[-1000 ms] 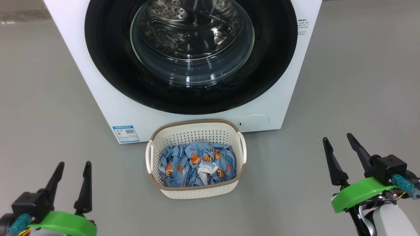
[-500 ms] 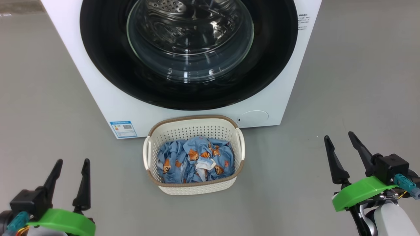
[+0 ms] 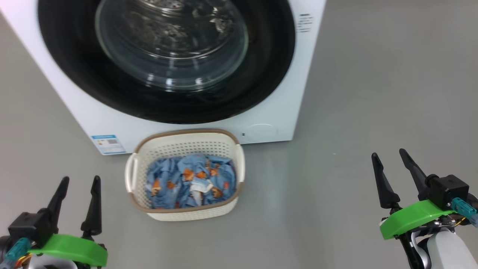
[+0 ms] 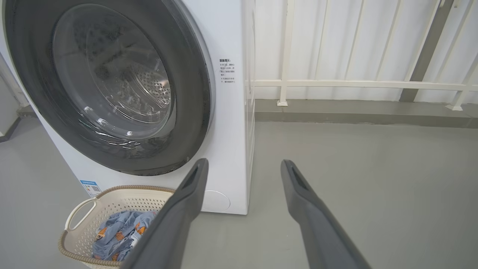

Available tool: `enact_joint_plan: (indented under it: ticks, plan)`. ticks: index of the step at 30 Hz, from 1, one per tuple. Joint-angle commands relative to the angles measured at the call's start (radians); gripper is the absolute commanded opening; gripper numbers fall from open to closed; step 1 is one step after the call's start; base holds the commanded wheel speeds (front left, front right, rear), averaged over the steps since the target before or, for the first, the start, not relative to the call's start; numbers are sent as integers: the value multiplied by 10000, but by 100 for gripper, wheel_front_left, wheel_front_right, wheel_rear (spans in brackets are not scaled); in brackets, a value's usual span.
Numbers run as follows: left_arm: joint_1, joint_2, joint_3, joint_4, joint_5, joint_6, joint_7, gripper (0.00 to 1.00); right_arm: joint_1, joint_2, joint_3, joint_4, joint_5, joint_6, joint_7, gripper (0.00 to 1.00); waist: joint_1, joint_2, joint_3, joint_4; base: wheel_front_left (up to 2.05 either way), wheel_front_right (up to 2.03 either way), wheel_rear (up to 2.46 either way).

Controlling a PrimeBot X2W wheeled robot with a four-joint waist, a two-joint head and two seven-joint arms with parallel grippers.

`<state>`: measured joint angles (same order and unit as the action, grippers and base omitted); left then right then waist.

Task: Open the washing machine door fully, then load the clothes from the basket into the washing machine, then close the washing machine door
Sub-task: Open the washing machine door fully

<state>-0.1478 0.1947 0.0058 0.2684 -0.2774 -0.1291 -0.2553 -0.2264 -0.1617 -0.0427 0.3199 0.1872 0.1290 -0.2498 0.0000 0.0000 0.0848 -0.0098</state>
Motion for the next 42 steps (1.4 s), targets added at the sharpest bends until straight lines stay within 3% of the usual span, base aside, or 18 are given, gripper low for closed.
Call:
enact_joint_plan:
  ticks: [1,14,42]
  plan:
    - [-470,213,402,-359,-44,-16,-65,100,-353,-38,169,-270,-39,17,-120,100,0,0,34,6,121,121,-242]
    - [-419,218,299,-658,232,-16,-65,100,-386,59,70,-468,-35,17,-120,100,0,0,179,19,72,72,-144]
    - [-58,126,288,-813,418,-16,-65,100,-149,35,101,-442,-3,17,-120,100,0,0,-183,47,1,1,-2]
